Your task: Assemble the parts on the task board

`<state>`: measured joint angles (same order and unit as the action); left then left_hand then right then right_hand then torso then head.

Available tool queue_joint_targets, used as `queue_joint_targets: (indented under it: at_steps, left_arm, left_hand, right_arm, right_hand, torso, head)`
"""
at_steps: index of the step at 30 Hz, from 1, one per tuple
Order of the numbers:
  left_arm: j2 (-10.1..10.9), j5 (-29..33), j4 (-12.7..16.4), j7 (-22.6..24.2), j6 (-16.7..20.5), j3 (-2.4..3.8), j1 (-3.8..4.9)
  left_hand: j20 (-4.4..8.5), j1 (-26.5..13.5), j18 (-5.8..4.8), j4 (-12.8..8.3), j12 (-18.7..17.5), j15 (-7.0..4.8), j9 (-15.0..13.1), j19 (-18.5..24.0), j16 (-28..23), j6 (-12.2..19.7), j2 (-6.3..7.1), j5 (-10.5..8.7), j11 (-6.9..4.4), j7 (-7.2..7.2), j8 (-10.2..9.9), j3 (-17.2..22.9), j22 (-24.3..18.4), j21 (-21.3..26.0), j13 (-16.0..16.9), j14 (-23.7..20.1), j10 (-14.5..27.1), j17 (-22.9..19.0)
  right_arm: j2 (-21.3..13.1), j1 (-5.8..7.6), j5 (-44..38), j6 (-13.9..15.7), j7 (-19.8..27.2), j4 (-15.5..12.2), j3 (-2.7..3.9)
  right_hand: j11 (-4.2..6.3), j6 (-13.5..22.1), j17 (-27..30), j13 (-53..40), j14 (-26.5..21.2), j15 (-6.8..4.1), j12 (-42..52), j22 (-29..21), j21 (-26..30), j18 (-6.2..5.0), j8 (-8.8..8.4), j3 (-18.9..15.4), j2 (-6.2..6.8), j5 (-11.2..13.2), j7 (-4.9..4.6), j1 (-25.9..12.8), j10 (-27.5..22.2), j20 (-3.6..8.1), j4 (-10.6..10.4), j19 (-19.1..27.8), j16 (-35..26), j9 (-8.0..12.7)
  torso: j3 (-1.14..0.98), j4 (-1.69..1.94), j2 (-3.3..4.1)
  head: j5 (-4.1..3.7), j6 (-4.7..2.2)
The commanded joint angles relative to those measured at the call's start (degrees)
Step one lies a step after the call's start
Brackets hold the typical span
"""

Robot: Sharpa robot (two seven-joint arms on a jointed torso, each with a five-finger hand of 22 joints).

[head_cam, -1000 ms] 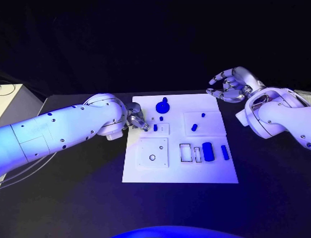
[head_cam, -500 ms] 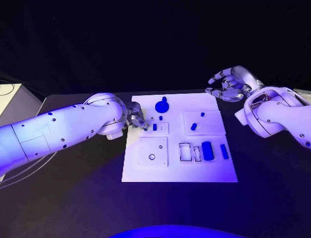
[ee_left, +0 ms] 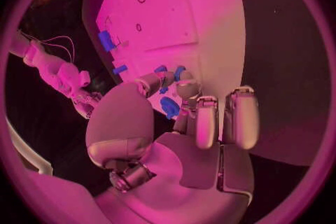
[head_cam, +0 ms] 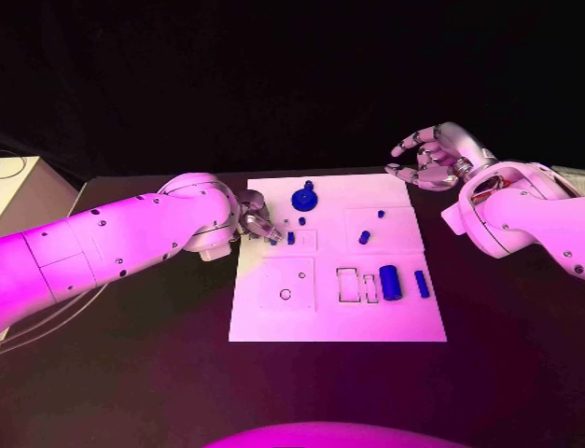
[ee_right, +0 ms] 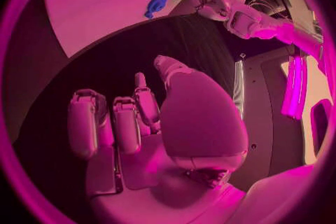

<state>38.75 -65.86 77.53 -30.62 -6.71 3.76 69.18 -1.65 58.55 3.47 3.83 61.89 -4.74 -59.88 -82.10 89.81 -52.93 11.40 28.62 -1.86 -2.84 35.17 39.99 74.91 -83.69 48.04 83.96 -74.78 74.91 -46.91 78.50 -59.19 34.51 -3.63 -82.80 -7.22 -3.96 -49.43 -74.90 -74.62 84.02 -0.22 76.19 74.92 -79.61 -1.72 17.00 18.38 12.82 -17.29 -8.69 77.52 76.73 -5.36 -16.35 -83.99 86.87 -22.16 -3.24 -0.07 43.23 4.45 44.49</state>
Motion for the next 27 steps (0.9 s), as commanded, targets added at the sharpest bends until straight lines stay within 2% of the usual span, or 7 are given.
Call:
queue_joint_targets:
  at_steps: [1, 13, 19, 20, 21, 24, 27]
  left_arm:
    - [-0.4, -0.3, -0.2, 0.3, -3.7, -0.37, -0.45]
    - [-0.2, -1.2, -0.6, 0.2, -4.9, -0.43, -0.47]
    - [0.0, -1.3, -0.6, 0.2, -5.0, -0.43, -0.5]
    - [0.0, -1.4, -0.6, 0.2, -5.0, -0.43, -0.5]
    - [0.1, -1.4, -0.6, 0.2, -5.0, -0.43, -0.51]
    - [0.2, -1.5, -0.6, 0.2, -4.9, -0.42, -0.51]
    - [0.3, -1.5, -0.6, 0.2, -4.8, -0.41, -0.52]
  left_hand:
    - [0.24, -0.3, -0.59, -2.7, 0.0, -0.34, 0.4, -0.1, 0.2, 0.5, 0.22, -0.44, -0.24, 0.98, -0.4, 1.8, 3.6, 0.2, -0.2, 6.0, 0.2, 15.1]
    - [0.3, 0.7, -0.6, -2.1, 0.1, -0.39, 1.1, -0.2, 0.2, 0.0, 0.68, -1.02, -0.29, 1.06, -0.8, -1.2, 3.6, 0.3, 0.0, 6.0, 0.3, 15.1]
    - [0.32, 1.3, -0.61, -1.0, 0.2, -0.37, 1.8, -0.2, 0.2, -0.5, 0.85, -2.09, -0.26, 1.01, -1.0, -4.5, 3.6, 0.4, 0.1, 6.0, 0.4, 15.1]
    - [0.32, 1.6, -0.6, -0.6, 0.2, -0.36, 1.9, -0.2, 0.2, -0.5, 0.74, -3.13, -0.26, 1.01, -1.1, -5.3, 3.6, 0.4, 0.1, 6.0, 0.5, 15.1]
    - [0.31, 2.2, -0.61, -0.1, 0.2, -0.36, 2.1, -0.2, 0.2, -0.6, 0.41, -6.84, -0.27, 1.01, -1.2, -6.1, 3.6, 0.4, 0.2, 6.0, 0.5, 15.1]
    - [0.27, 2.5, -0.59, 0.9, 0.2, -0.29, 2.5, -0.2, 0.2, -0.7, 0.53, -9.27, -0.17, 0.9, -1.3, -7.3, 3.6, 0.5, 0.1, 6.0, 0.6, 15.1]
    - [0.26, 2.5, -0.6, 1.2, 0.2, -0.28, 2.5, -0.2, 0.2, -0.7, 0.6, -9.66, -0.13, 0.87, -1.3, -7.7, 3.6, 0.5, 0.1, 6.0, 0.6, 15.1]
  right_arm:
    - [0.0, -0.02, -0.2, -0.1, 0.4, -0.2, 0.02]
    - [-0.1, -0.02, -0.2, -0.1, 0.4, -0.2, 0.02]
    - [-0.2, -0.02, -0.2, 0.0, 0.4, -0.3, 0.02]
    - [-0.2, -0.02, -0.2, 0.0, 0.4, -0.3, 0.02]
    - [-0.2, -0.02, -0.2, 0.0, 0.4, -0.3, 0.02]
    - [-0.2, -0.02, -0.2, 0.0, 0.4, -0.3, 0.02]
    - [-0.3, -0.02, -0.2, 0.0, 0.4, -0.3, 0.02]
  right_hand:
    - [-0.01, 0.4, -9.8, 0.1, 4.4, -0.16, -0.2, 7.0, 0.4, -0.88, -0.2, 0.3, 0.21, -0.4, -0.14, -0.4, -0.3, -0.12, -0.1, -1.4, -0.2, -0.1]
    - [-0.01, 0.4, -9.8, 0.1, 4.4, -0.17, -0.2, 7.0, 0.4, -0.88, -0.21, 0.4, 0.22, -0.4, -0.14, -0.5, -0.3, -0.11, -0.1, -1.5, -0.2, -0.1]
    - [-0.01, 0.4, -9.8, 0.1, 4.4, -0.17, -0.2, 7.0, 0.4, -0.88, -0.21, 0.4, 0.22, -0.4, -0.14, -0.5, -0.3, -0.11, -0.1, -1.5, -0.2, -0.1]
    - [-0.01, 0.4, -9.8, 0.1, 4.4, -0.17, -0.2, 7.0, 0.4, -0.88, -0.21, 0.4, 0.22, -0.4, -0.14, -0.5, -0.3, -0.11, -0.1, -1.5, -0.2, -0.1]
    - [-0.01, 0.4, -9.8, 0.1, 4.4, -0.17, -0.2, 7.0, 0.4, -0.88, -0.21, 0.4, 0.22, -0.4, -0.14, -0.5, -0.3, -0.11, -0.1, -1.5, -0.2, -0.1]
    - [-0.01, 0.4, -9.8, 0.1, 4.4, -0.18, -0.2, 6.9, 0.5, -0.9, -0.22, 0.4, 0.23, -0.5, -0.14, -0.6, -0.3, -0.1, -0.1, -1.4, -0.2, -0.1]
    - [-0.01, 0.4, -9.8, 0.1, 4.4, -0.18, -0.2, 6.9, 0.5, -0.9, -0.22, 0.4, 0.23, -0.5, -0.14, -0.6, -0.3, -0.1, -0.1, -1.4, -0.2, -0.1]
  torso:
    - [-0.02, -0.02, -0.02]
    - [0.02, 0.01, 0.03]
    - [0.05, 0.03, 0.01]
    - [0.03, 0.02, 0.02]
    - [0.03, 0.02, 0.02]
    - [0.01, -0.04, 0.03]
    - [0.03, -0.05, 0.04]
  head:
    - [-0.05, 0.07]
    - [-0.12, 0.13]
    - [-0.14, 0.16]
    - [-0.14, 0.18]
    - [-0.14, 0.18]
    - [-0.15, 0.17]
    - [-0.18, 0.16]
